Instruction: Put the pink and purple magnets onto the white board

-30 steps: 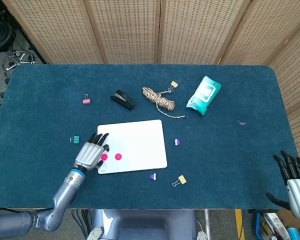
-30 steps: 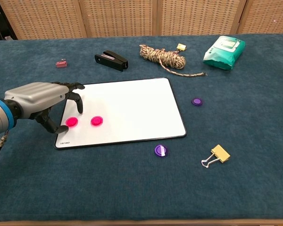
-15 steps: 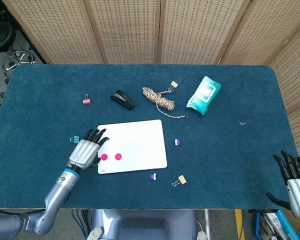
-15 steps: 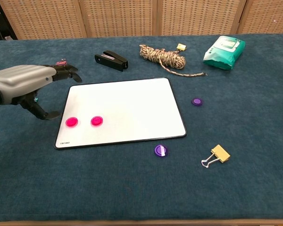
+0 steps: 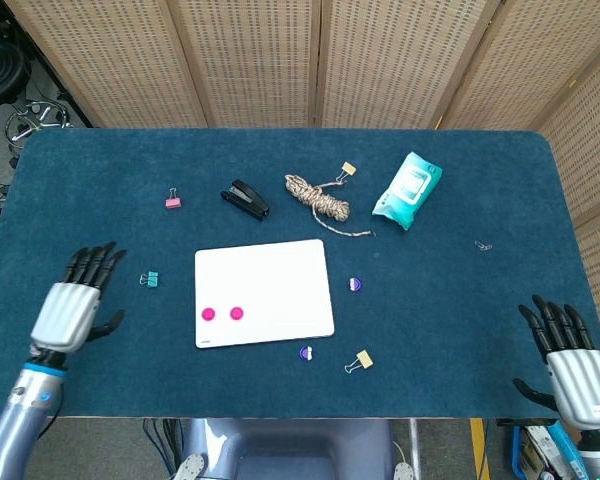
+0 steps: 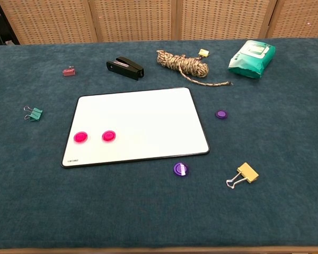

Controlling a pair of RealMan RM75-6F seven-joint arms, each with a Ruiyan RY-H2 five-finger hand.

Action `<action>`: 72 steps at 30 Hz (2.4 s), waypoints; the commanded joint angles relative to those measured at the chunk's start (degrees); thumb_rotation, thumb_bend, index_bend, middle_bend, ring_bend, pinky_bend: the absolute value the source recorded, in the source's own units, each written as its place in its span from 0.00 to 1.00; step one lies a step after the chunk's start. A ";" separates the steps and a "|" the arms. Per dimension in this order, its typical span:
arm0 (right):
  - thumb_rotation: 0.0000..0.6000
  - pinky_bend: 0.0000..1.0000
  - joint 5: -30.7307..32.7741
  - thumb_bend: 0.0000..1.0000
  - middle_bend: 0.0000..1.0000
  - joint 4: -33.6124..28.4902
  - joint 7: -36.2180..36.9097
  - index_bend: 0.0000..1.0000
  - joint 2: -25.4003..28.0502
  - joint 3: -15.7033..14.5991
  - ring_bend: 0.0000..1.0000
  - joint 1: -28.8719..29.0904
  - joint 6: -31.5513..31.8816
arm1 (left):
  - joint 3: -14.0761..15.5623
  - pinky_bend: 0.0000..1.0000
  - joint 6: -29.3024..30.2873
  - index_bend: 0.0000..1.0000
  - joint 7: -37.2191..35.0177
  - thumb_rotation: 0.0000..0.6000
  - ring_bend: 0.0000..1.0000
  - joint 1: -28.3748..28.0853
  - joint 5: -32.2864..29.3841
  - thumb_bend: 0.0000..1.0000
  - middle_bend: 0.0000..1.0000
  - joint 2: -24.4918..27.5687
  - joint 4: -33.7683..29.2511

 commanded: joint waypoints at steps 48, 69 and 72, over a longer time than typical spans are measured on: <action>1.00 0.00 34.24 0.31 0.00 19.76 -19.02 0.31 -31.28 14.17 0.00 42.62 -40.75 | -0.07 0.00 4.67 0.00 -8.04 1.00 0.00 11.99 8.57 0.28 0.00 9.28 -0.39; 1.00 0.00 35.27 0.31 0.00 25.78 -16.71 0.33 -34.45 11.19 0.00 44.91 -41.01 | -1.02 0.00 3.34 0.00 -7.17 1.00 0.00 12.57 8.23 0.28 0.00 8.97 -0.44; 1.00 0.00 35.20 0.32 0.00 26.51 -16.02 0.34 -34.60 10.85 0.00 44.86 -40.91 | -1.18 0.00 3.33 0.00 -7.27 1.00 0.00 12.68 8.27 0.28 0.00 9.02 -0.45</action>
